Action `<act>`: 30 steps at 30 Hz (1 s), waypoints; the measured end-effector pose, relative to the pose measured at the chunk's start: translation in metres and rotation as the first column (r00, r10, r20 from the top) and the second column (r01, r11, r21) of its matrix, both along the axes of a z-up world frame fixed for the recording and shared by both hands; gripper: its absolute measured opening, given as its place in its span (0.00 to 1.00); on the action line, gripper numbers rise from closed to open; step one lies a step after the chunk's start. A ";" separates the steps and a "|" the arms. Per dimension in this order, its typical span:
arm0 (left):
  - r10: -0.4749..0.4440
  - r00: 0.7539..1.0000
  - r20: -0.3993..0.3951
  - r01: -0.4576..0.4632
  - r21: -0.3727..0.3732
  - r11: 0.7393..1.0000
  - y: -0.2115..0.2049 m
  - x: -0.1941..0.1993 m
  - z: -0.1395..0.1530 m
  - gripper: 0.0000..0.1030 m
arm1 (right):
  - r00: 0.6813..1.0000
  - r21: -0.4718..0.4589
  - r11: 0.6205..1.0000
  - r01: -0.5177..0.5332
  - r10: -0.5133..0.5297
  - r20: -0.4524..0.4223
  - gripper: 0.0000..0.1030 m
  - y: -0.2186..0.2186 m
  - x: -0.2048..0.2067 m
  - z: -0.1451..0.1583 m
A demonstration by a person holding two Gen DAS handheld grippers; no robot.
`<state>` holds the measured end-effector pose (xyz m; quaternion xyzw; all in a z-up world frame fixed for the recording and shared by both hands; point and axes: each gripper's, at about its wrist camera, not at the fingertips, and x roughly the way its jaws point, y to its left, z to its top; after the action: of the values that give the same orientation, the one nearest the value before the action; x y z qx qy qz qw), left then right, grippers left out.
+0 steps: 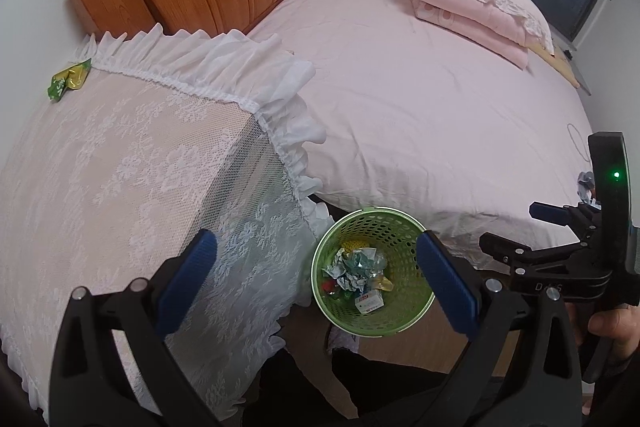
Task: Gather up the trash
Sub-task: 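Move the right tool to the bed and grasp the green-yellow drink pouch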
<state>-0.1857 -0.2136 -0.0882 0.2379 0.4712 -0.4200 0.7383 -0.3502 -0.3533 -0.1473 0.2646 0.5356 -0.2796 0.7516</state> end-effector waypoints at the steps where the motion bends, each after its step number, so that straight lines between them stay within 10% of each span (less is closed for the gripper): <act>1: 0.003 1.000 0.000 -0.003 0.000 1.000 0.001 0.001 0.000 0.92 | 1.000 -0.001 1.000 0.000 0.000 -0.003 0.97 0.000 0.001 0.000; 17: 0.211 0.977 0.028 -0.210 -0.027 0.977 0.066 0.079 0.015 0.92 | 0.995 -0.004 0.996 -0.089 0.089 0.035 0.97 0.019 0.066 0.011; 30: 0.540 0.839 0.063 -0.538 -0.049 0.842 0.182 0.219 0.020 0.92 | 0.920 -0.041 0.923 -0.383 0.385 0.076 0.97 0.080 0.251 0.030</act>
<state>0.0329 -0.0320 -0.0678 0.1004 0.4849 -0.1934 0.8470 -0.0994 -0.2734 -0.1170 0.1562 0.5420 -0.1224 0.8166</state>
